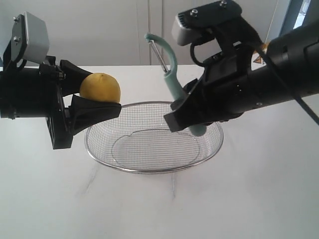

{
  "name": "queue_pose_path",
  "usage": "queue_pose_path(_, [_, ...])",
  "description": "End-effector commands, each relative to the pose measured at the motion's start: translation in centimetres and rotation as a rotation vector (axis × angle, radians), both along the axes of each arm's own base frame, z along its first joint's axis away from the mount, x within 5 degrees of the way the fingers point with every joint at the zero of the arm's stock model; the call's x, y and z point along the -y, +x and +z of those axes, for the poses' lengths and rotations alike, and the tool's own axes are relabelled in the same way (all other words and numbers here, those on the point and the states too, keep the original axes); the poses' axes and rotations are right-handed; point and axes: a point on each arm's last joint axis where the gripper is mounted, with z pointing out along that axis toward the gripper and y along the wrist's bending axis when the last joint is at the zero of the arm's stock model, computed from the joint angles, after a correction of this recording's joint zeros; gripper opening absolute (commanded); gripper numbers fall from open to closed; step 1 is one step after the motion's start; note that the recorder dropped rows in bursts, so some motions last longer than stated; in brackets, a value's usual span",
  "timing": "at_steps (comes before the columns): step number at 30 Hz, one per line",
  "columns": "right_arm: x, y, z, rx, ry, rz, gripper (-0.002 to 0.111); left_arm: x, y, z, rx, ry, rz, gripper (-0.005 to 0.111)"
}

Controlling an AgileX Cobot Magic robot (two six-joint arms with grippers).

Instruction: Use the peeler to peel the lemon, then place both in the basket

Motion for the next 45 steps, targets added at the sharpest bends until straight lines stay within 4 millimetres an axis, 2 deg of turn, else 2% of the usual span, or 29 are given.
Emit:
queue_pose_path(1, [1.9, 1.6, 0.2, 0.061, -0.059, -0.158, 0.000, 0.1, -0.2, 0.5, 0.145, 0.023, -0.054, 0.000])
queue_pose_path(5, [3.0, 3.3, -1.0, 0.040, -0.102, -0.233, 0.000, 0.1, -0.2, 0.5, 0.141, 0.022, -0.052, 0.000])
queue_pose_path(9, [2.9, 5.4, -3.8, -0.046, -0.164, -0.263, 0.000, 0.1, -0.2, 0.5, 0.130, 0.019, -0.050, 0.000])
queue_pose_path(13, [1.4, 6.4, -6.9, -0.176, -0.153, -0.266, 0.000, 0.1, -0.2, 0.5, 0.130, 0.017, -0.055, 0.000])
queue_pose_path(18, [-2.0, 5.6, -9.1, -0.286, -0.084, -0.071, 0.000, 0.1, -0.2, 0.6, 0.128, 0.011, -0.054, 0.000])
queue_pose_path(23, [-4.0, 4.3, -8.6, -0.333, 0.033, 0.031, 0.000, 0.1, -0.2, 0.6, 0.127, 0.008, -0.051, 0.000])
queue_pose_path(37, [-3.7, 3.1, -5.9, -0.331, 0.136, 0.036, 0.000, 0.1, -0.2, 0.6, 0.127, 0.008, -0.051, 0.000])
queue_pose_path(45, [-3.8, 2.7, -5.7, -0.358, 0.155, 0.050, 0.000, 0.1, -0.2, 0.6, 0.127, 0.010, -0.048, 0.000])
